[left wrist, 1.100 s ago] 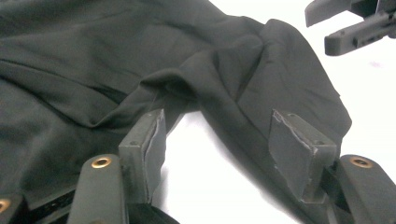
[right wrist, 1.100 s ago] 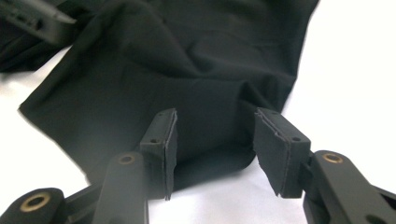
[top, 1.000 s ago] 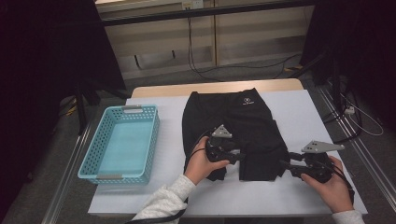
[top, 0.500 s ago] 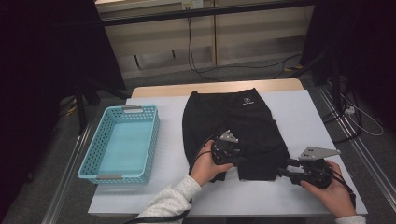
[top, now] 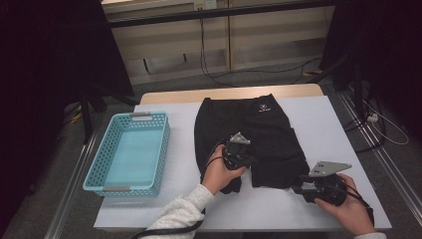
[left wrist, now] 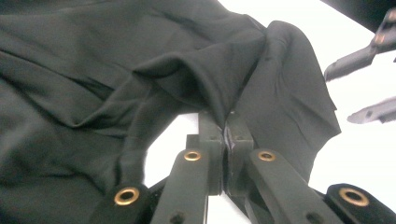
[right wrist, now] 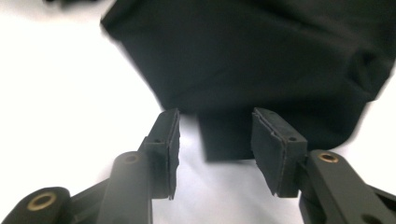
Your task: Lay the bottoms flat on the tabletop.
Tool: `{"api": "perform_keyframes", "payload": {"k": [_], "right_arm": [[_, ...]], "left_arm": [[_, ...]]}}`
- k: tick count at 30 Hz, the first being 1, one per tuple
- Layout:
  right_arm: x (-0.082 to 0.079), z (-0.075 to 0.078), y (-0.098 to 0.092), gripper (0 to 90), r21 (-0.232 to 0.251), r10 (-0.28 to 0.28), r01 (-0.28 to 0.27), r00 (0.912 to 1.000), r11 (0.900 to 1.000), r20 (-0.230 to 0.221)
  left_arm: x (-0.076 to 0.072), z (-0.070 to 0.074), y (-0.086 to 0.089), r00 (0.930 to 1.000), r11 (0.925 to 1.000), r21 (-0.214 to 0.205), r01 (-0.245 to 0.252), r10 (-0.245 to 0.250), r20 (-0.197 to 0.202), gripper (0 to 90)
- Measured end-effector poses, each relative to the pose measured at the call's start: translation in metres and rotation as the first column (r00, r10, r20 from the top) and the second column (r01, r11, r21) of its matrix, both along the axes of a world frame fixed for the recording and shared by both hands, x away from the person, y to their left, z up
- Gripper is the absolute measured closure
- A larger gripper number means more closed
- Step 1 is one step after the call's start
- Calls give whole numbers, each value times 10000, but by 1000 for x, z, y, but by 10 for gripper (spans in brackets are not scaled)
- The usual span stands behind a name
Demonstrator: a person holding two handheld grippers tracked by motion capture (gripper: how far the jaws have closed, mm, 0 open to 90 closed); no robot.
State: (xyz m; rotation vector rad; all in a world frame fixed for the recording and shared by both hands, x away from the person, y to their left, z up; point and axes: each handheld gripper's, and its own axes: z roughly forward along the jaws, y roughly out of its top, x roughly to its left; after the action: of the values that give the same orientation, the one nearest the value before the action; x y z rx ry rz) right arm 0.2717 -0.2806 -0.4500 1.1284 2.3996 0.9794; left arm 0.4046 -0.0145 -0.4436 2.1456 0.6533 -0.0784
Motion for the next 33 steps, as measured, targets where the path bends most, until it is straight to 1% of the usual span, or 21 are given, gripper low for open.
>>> {"api": "perform_keyframes", "payload": {"k": [1, 2, 4, 6, 8, 9, 10, 13, 14, 15, 17, 20, 22, 24, 25, 28, 30, 33], "right_arm": [[0, -3, 1, 551, -92, 113, -113, 9999, 9999, -81], [0, -4, 3, 555, -141, 151, -152, 9999, 9998, -71], [1, -4, 4, 596, -158, 73, -73, 10000, 9998, -41], [2, -3, 4, 684, -228, 55, -56, 10000, 9997, -47], [2, -3, 4, 829, -219, 185, -186, 9998, 9996, -55], [3, -2, 4, 872, -328, 217, -219, 9997, 9992, -83], [3, -2, 4, 888, -403, 205, -209, 9997, 9990, -104], [3, 2, 3, 898, -513, 176, -190, 9995, 9985, -276], [2, 4, 1, 898, -462, 190, -203, 9994, 9987, -280], [1, 7, -2, 899, -225, 191, -197, 9995, 9996, -256], [-1, 15, -10, 898, 298, 154, -154, 9999, 9994, 11], [-3, 24, -24, 899, 1016, -412, 366, 9982, 9942, 432], [-1, 25, -34, 900, 1285, -917, 842, 9944, 9881, 535], [3, 23, -40, 900, 1413, -1346, 1262, 9896, 9819, 514], [6, 20, -40, 900, 1300, -1376, 1308, 9895, 9828, 446], [13, 13, -35, 898, 847, -1088, 1072, 9940, 9906, 149], [14, 9, -30, 895, 493, -865, 864, 9962, 9950, 5], [12, 6, -27, 889, 159, -608, 612, 9980, 9980, -195]], "left_arm": [[1, 0, 1, 10000, 10000, -31, -72, 72, -37, 883], [3, 0, 2, 9999, 9999, -23, -112, 112, -111, 883], [5, 0, 5, 9996, 9997, -66, -251, 250, -128, 883], [7, 1, 8, 9994, 9994, -85, -323, 322, -129, 883], [9, 1, 10, 9989, 9989, -194, -437, 434, -166, 883], [9, 1, 11, 9988, 9988, -176, -457, 454, -162, 883], [10, 1, 11, 9989, 9990, -157, -424, 421, -183, 883], [10, 1, 11, 9989, 9988, -225, -435, 430, -211, 882], [10, 2, 11, 9988, 9987, -281, -433, 427, -224, 882], [10, 3, 12, 9988, 9987, -282, -420, 413, -258, 882], [10, 4, 12, 9989, 9985, -336, -428, 421, -212, 882], [12, 4, 12, 9985, 9979, -411, -506, 498, -223, 882], [13, 1, 11, 9982, 9975, -447, -548, 537, -250, 882], [14, -2, 9, 9985, 9984, -299, -486, 478, -274, 880], [14, -4, 8, 9983, 9982, -262, -530, 524, -248, 878], [15, -8, 7, 9982, 9987, -65, -515, 513, -303, 876], [16, -10, 8, 9980, 9986, -32, -526, 525, -356, 871], [16, -11, 8, 9980, 9989, 41, -472, 474, -411, 862]]}}
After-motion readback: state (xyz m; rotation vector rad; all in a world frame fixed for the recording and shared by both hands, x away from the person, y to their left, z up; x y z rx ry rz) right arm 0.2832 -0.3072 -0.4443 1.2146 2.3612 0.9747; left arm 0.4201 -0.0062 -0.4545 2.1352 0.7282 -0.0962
